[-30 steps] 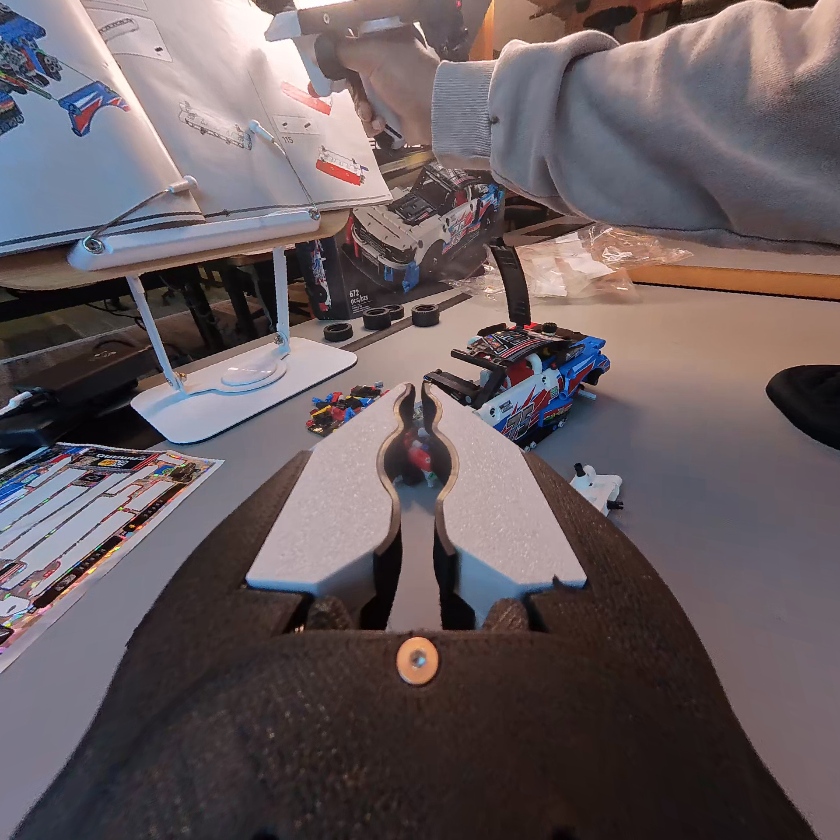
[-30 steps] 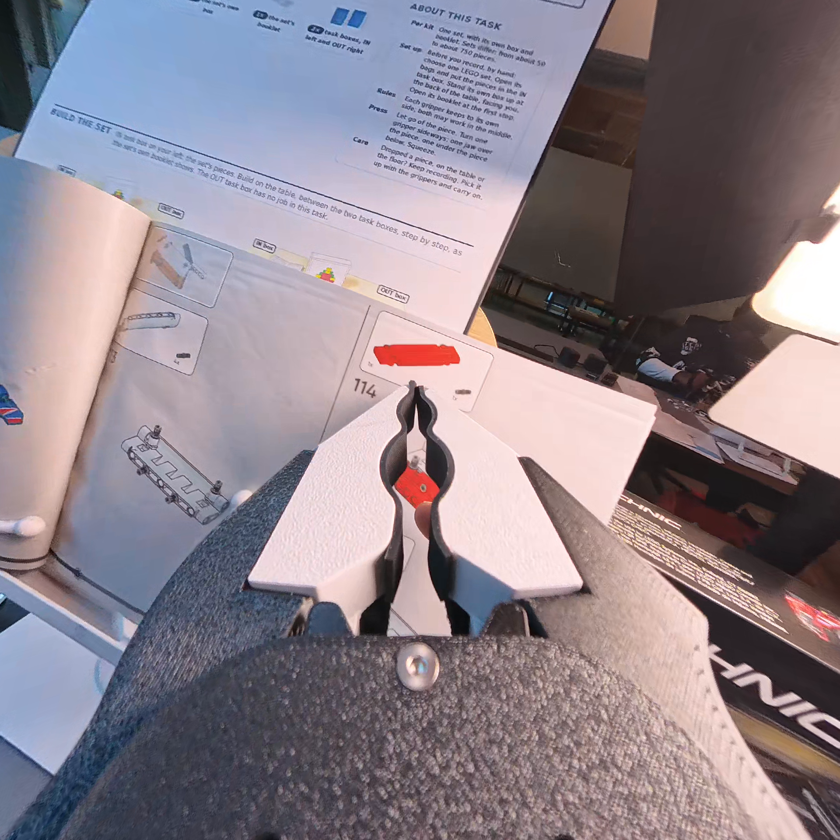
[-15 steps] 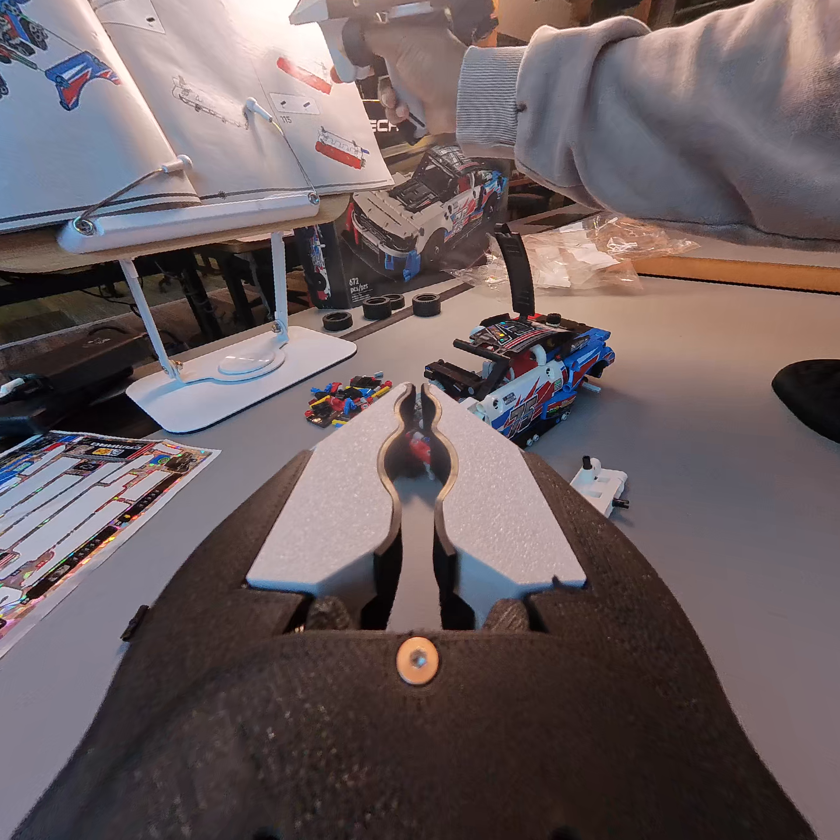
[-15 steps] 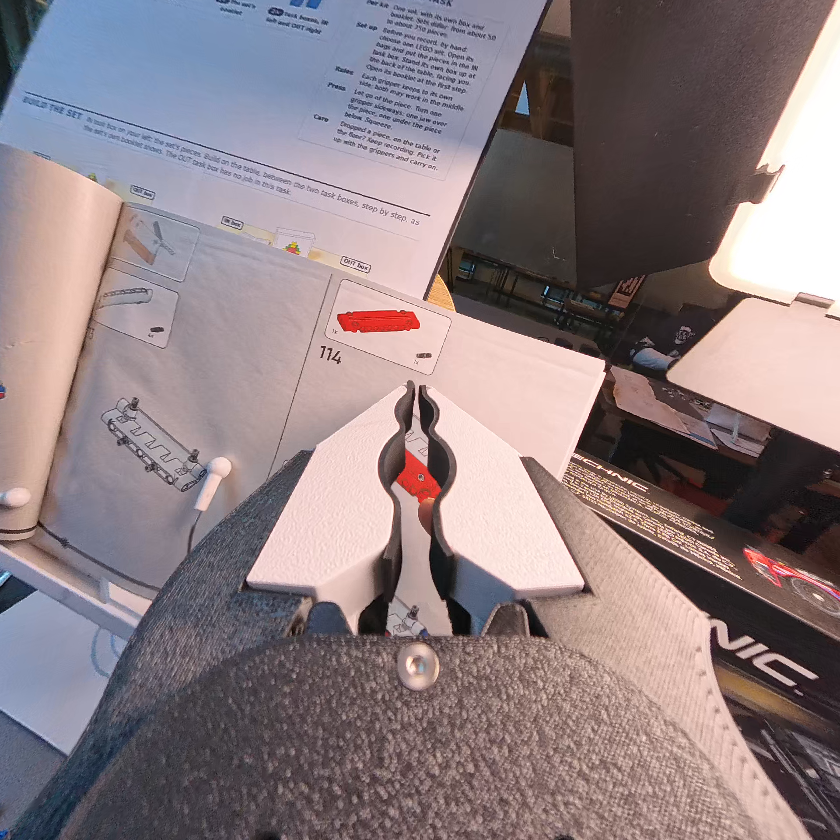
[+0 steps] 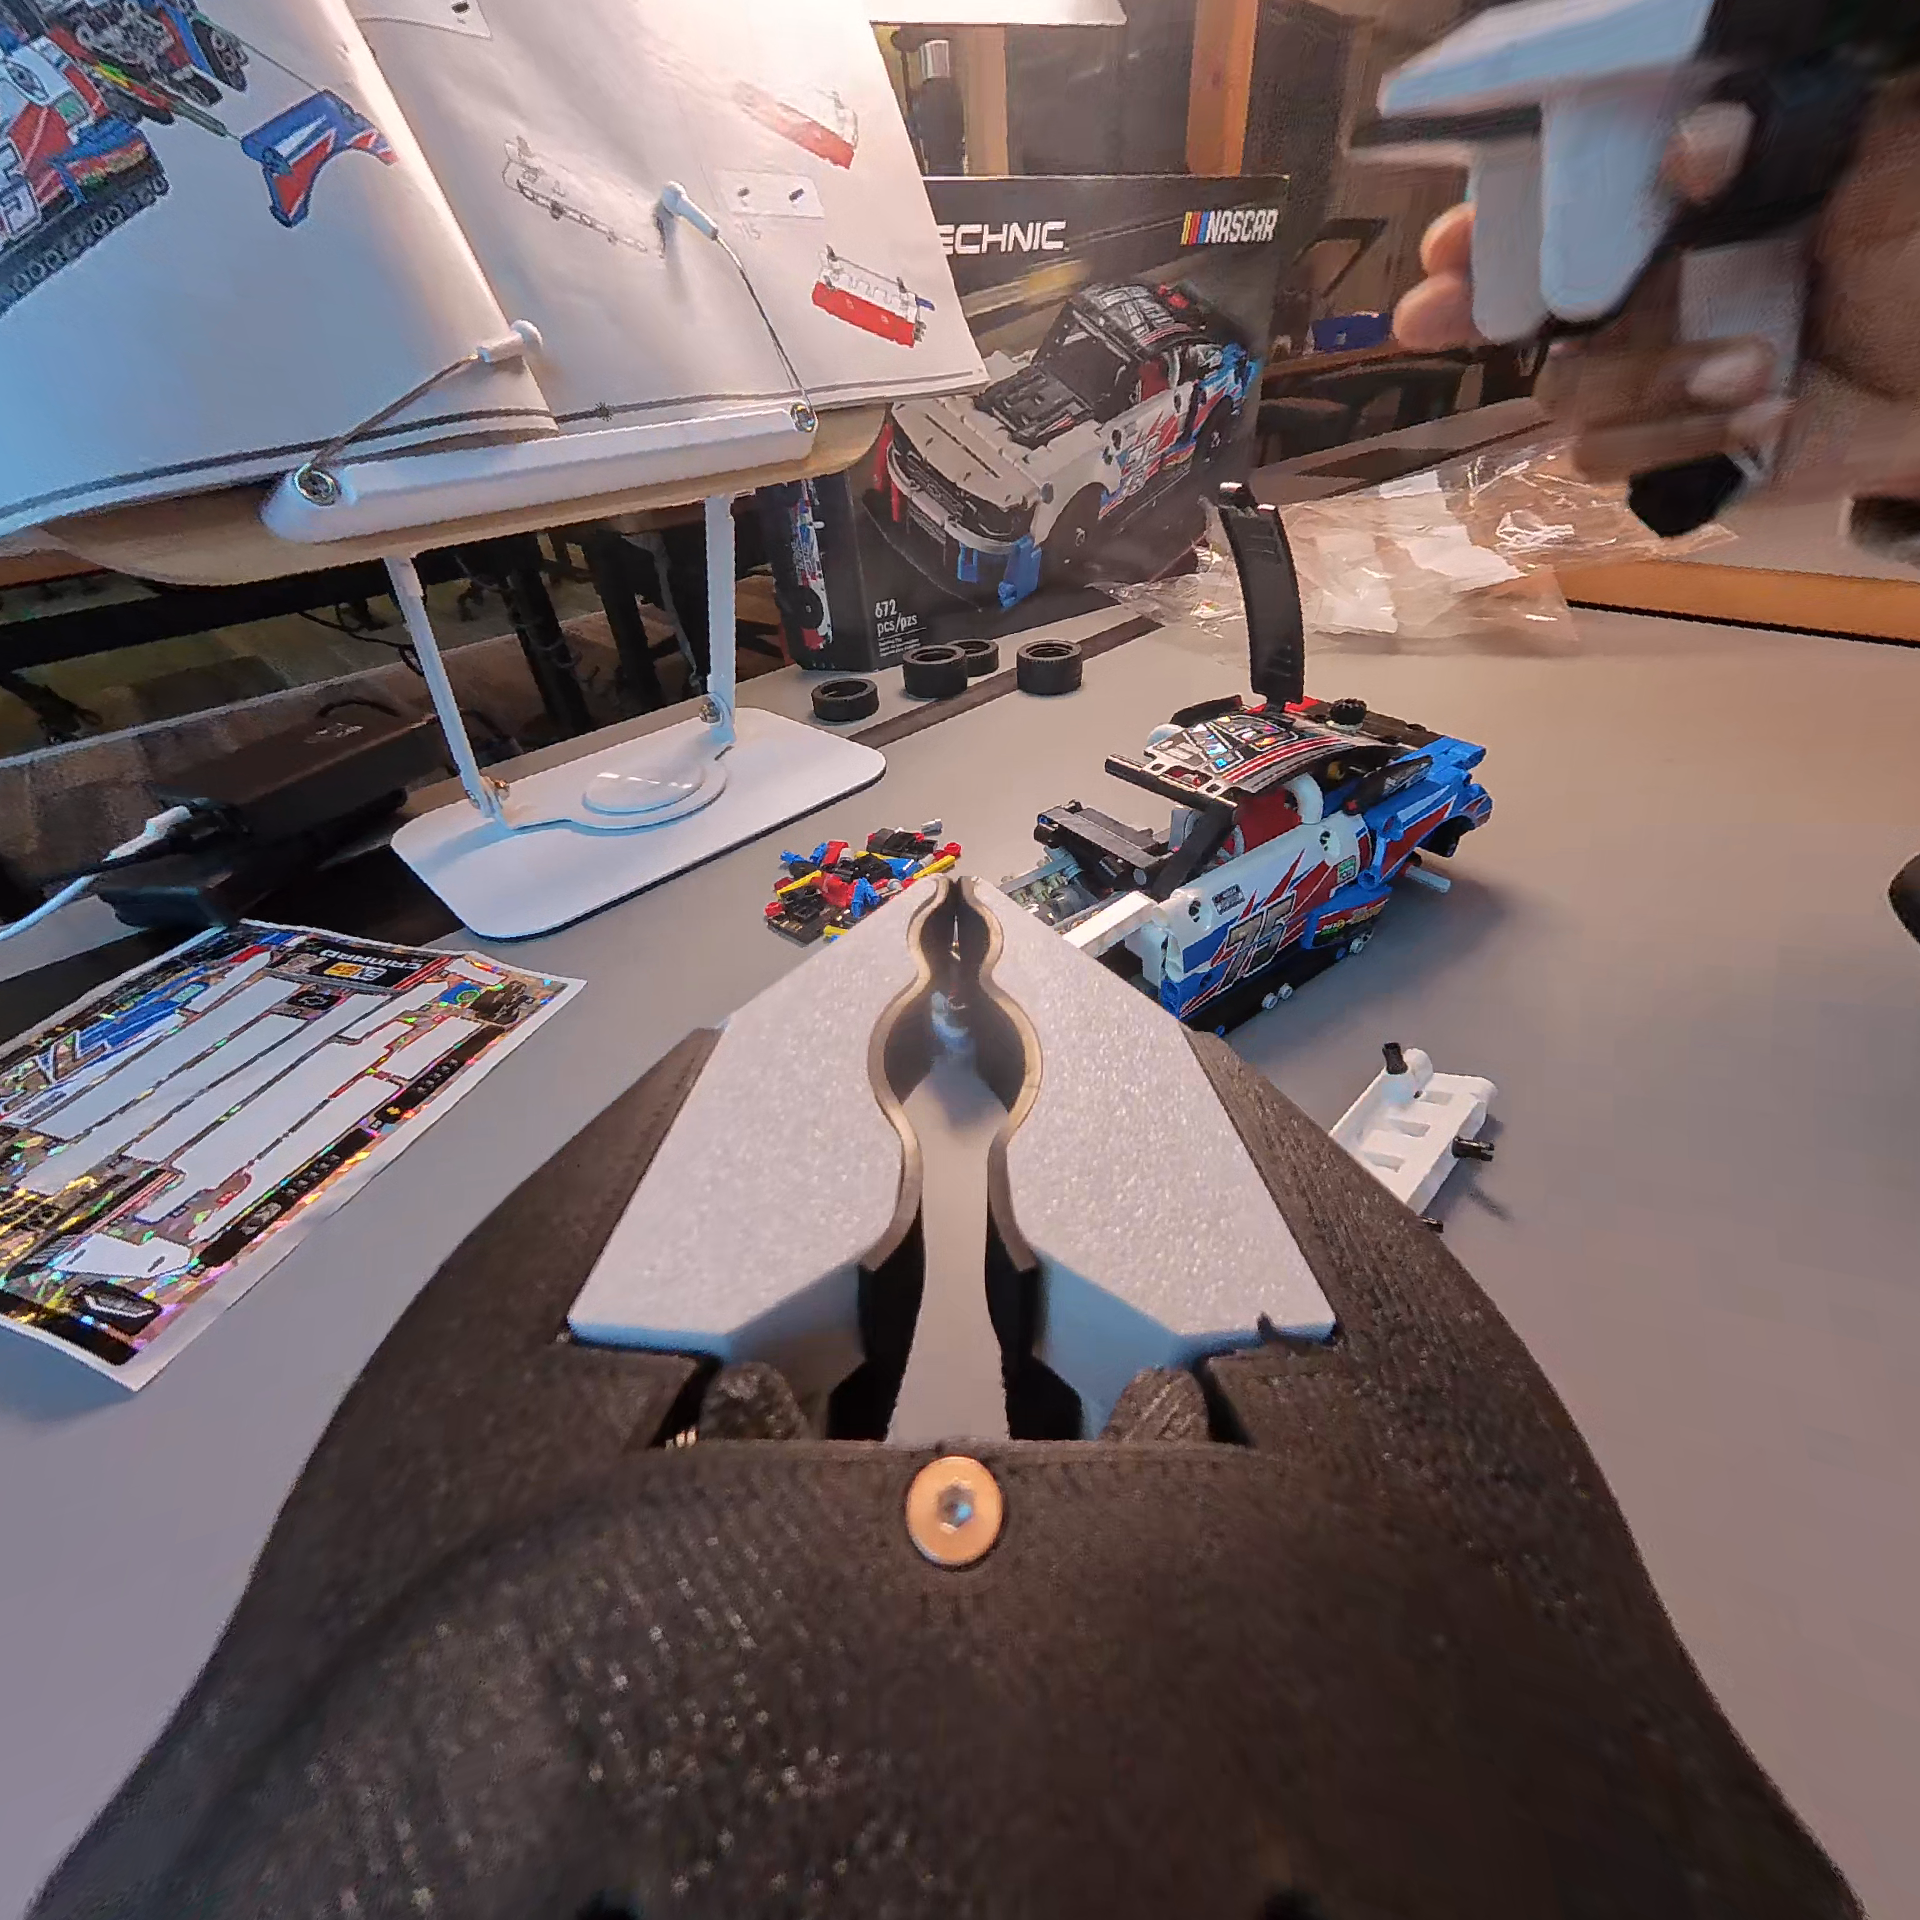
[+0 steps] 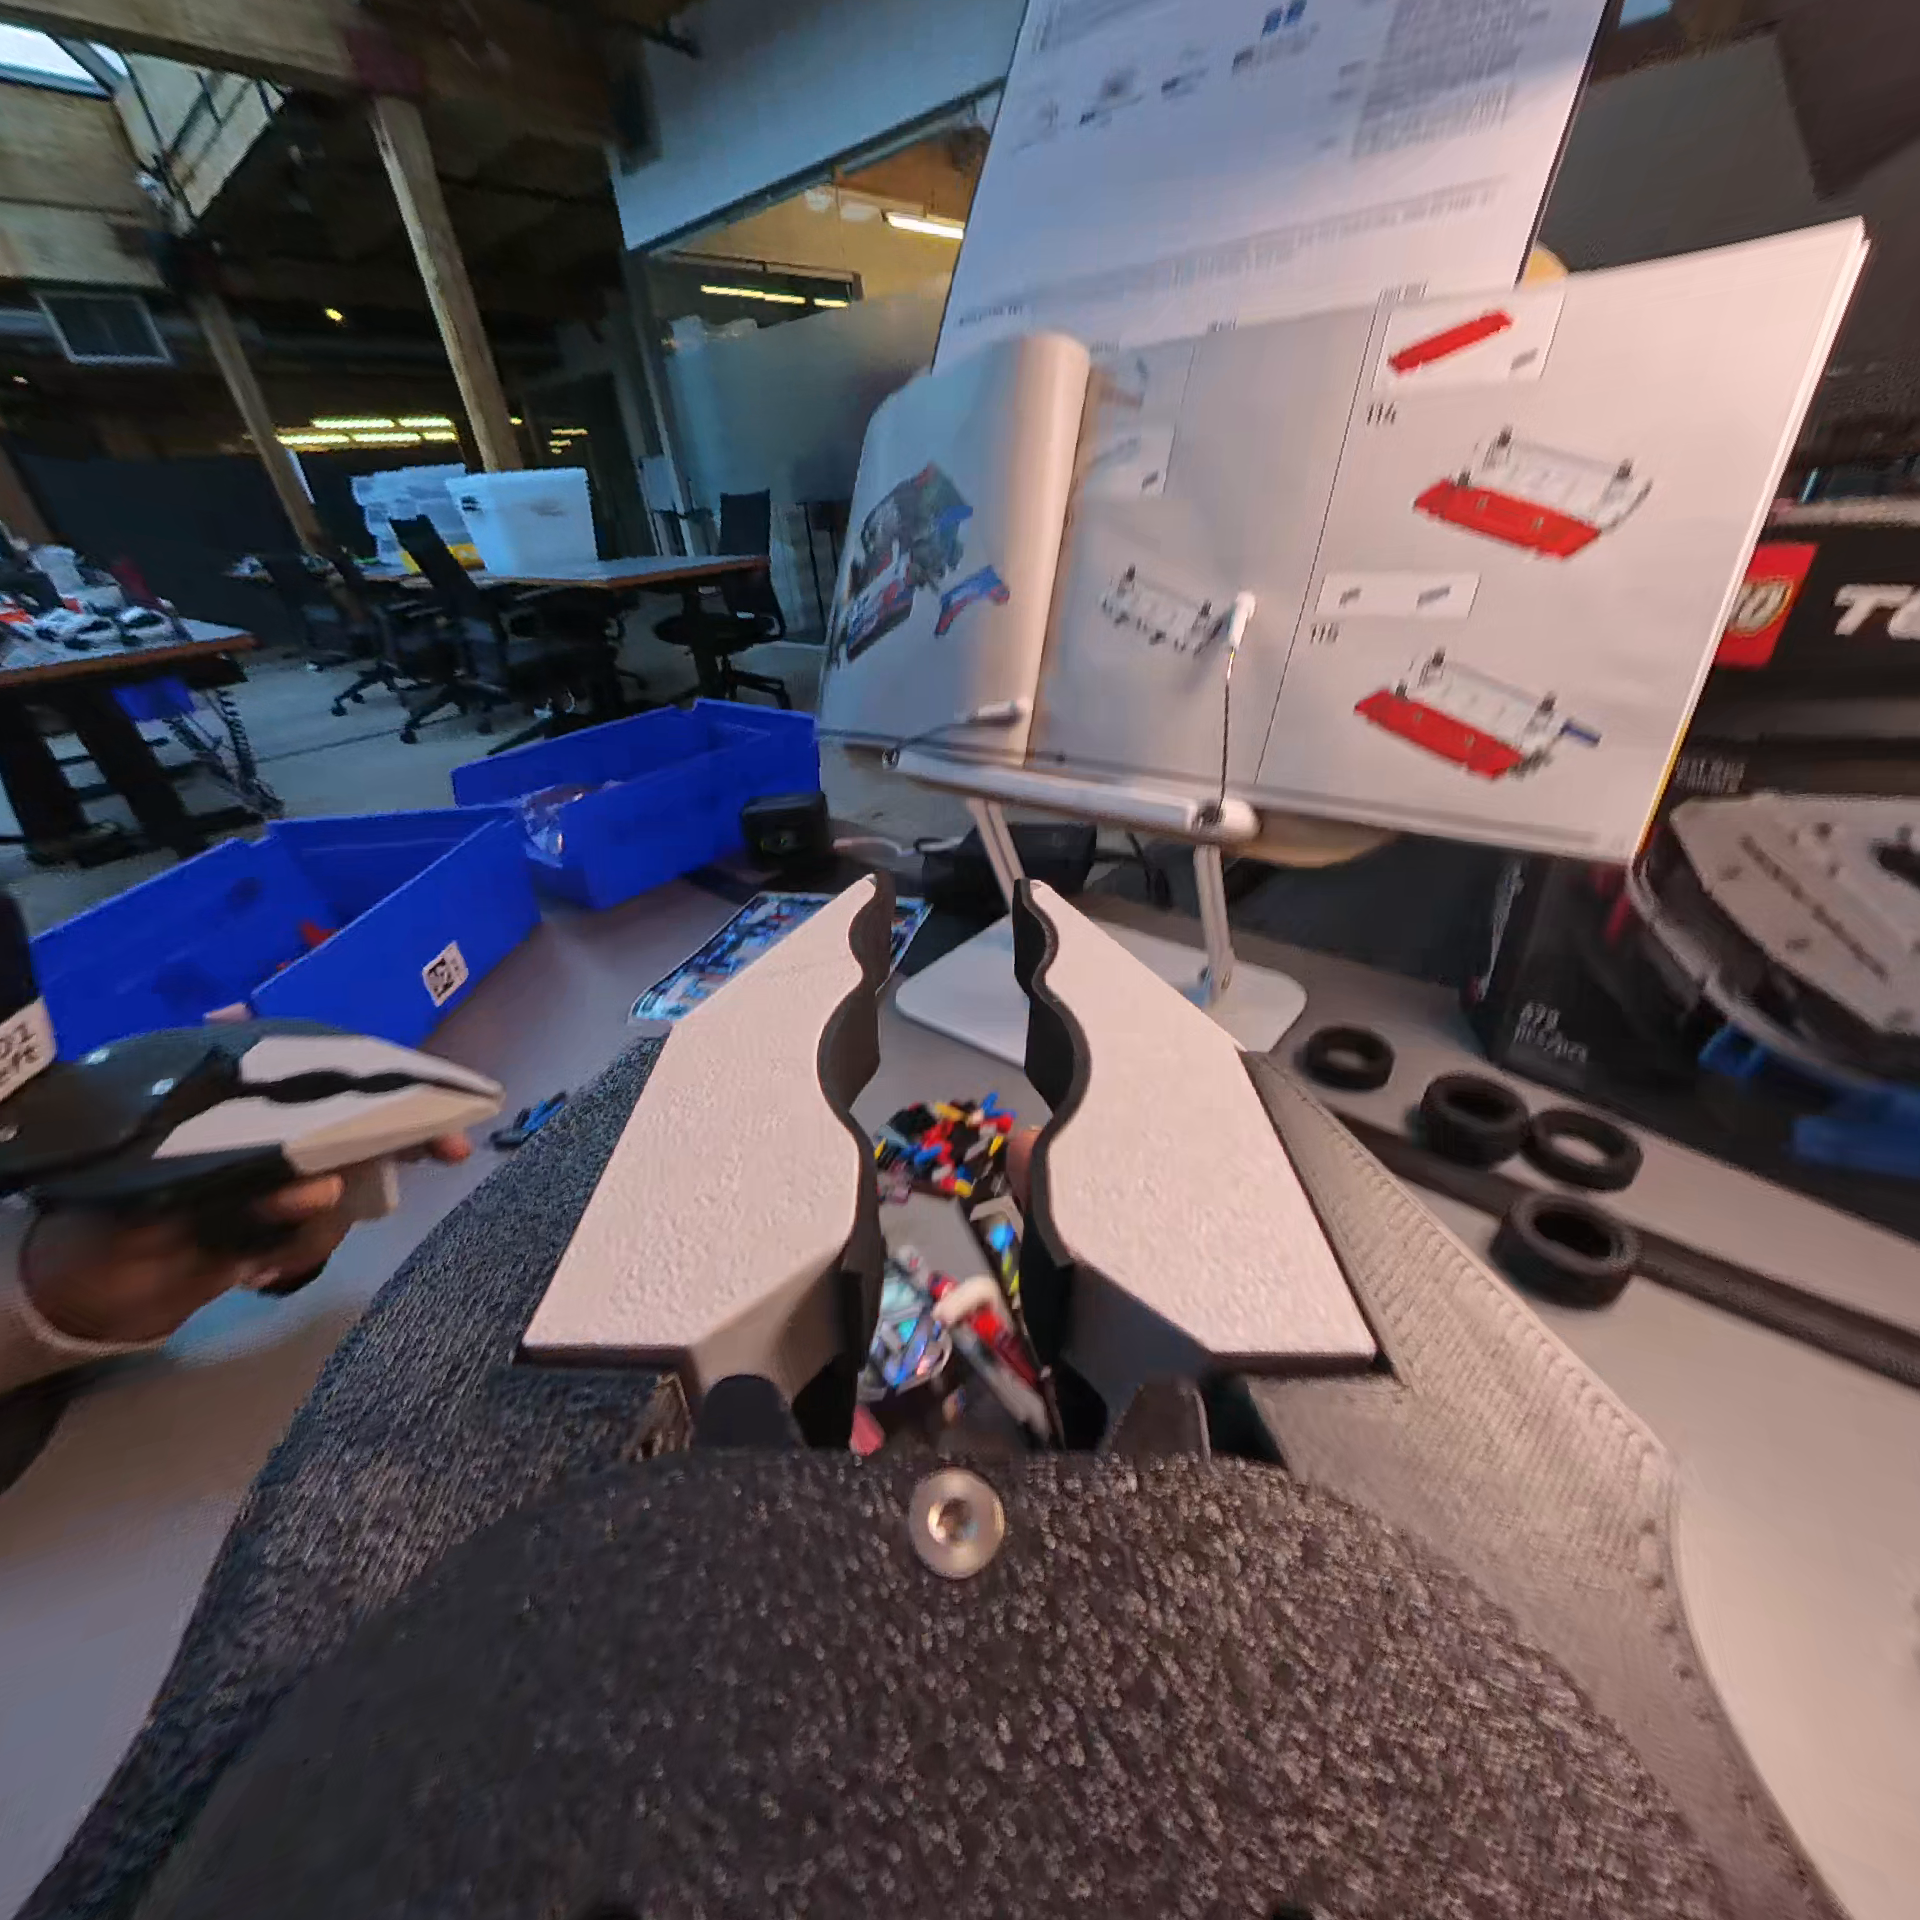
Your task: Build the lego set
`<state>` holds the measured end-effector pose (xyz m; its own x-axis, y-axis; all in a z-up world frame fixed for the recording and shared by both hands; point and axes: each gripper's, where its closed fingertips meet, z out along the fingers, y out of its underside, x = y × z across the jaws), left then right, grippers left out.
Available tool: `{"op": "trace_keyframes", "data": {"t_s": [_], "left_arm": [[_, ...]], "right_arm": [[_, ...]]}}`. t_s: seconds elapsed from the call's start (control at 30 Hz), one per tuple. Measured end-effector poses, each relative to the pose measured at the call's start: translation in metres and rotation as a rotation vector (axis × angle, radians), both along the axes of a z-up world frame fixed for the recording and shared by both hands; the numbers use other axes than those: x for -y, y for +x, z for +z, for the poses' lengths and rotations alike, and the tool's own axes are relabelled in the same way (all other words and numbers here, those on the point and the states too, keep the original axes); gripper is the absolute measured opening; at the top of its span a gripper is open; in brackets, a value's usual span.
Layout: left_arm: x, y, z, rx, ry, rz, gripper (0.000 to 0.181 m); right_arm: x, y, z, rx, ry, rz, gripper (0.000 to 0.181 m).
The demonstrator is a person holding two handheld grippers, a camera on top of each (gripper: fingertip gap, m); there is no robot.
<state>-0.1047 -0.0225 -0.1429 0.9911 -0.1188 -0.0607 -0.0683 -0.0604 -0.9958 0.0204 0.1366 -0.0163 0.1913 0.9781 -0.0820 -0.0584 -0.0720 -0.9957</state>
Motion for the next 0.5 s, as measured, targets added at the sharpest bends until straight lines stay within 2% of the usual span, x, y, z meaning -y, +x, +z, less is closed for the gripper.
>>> {"op": "trace_keyframes", "data": {"t_s": [0.03,0.13,0.2,0.27,0.33,0.37,0.43,0.5], "left_arm": [[0.001,0.000,0.004,-0.008,0.009,0.002,0.000],[0.011,-0.009,0.035,-0.029,0.072,0.016,0.000],[0.026,-0.031,0.066,-0.071,0.081,0.053,0.000],[0.051,-0.079,0.101,-0.122,0.093,0.183,0.000],[0.081,-0.138,0.121,-0.131,-0.015,0.301,0.008],[0.096,-0.170,0.122,-0.138,-0.121,0.356,0.017],[0.128,-0.231,0.110,-0.160,-0.353,0.428,0.022],[0.157,-0.279,0.076,-0.186,-0.622,0.416,0.024]], "right_arm": [[0.012,0.011,-0.018,0.016,-0.027,0.000,0.021],[0.040,0.035,-0.065,0.075,-0.058,-0.002,0.021],[0.054,0.044,-0.080,0.073,-0.042,0.010,0.021],[0.059,0.049,-0.085,0.049,0.003,0.006,0.020],[0.059,0.050,-0.087,0.027,0.022,0.002,0.017],[0.060,0.049,-0.088,0.022,0.018,0.013,0.017],[0.062,0.047,-0.089,0.020,0.011,0.034,0.016],[0.063,0.046,-0.093,0.029,0.017,0.048,0.015]]}}
